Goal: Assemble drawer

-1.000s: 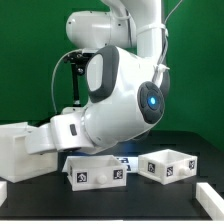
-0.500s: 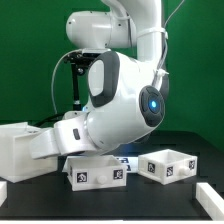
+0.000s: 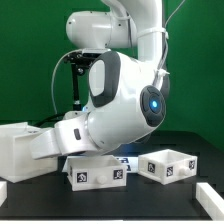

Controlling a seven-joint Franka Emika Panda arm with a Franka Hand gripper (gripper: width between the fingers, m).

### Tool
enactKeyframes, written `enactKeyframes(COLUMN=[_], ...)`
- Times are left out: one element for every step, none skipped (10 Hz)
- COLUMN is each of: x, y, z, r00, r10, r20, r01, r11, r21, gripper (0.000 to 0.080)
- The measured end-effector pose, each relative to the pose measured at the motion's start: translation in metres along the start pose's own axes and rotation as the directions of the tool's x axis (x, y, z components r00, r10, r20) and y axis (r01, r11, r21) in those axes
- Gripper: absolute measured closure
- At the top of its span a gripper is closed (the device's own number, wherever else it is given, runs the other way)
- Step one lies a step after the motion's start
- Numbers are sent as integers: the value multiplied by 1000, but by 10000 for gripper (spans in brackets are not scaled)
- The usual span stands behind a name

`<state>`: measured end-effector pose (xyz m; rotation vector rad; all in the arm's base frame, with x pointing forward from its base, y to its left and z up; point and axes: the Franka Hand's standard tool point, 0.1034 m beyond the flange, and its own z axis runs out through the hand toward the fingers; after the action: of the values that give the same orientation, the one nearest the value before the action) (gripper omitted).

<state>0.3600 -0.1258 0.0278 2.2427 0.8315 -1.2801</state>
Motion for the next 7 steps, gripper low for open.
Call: enactKeyframes(x=[0,0,0,0,0,0,-1], y=[0,0,0,0,0,0,2], z=[0,0,0,0,0,-1,-5], r00=[1000,1000,1000,1000,1000,1000,999], r10=[0,0,-2,-3,-3,-11,-35], r20=[0,0,0,0,0,-1,-5], r01=[0,0,2,3,3,11,35], r11=[1000,1000,1000,1000,1000,1000,999], r21=[0,0,-1,-1,-1,-2,-3], gripper=[628,760,760,770,770,770,770])
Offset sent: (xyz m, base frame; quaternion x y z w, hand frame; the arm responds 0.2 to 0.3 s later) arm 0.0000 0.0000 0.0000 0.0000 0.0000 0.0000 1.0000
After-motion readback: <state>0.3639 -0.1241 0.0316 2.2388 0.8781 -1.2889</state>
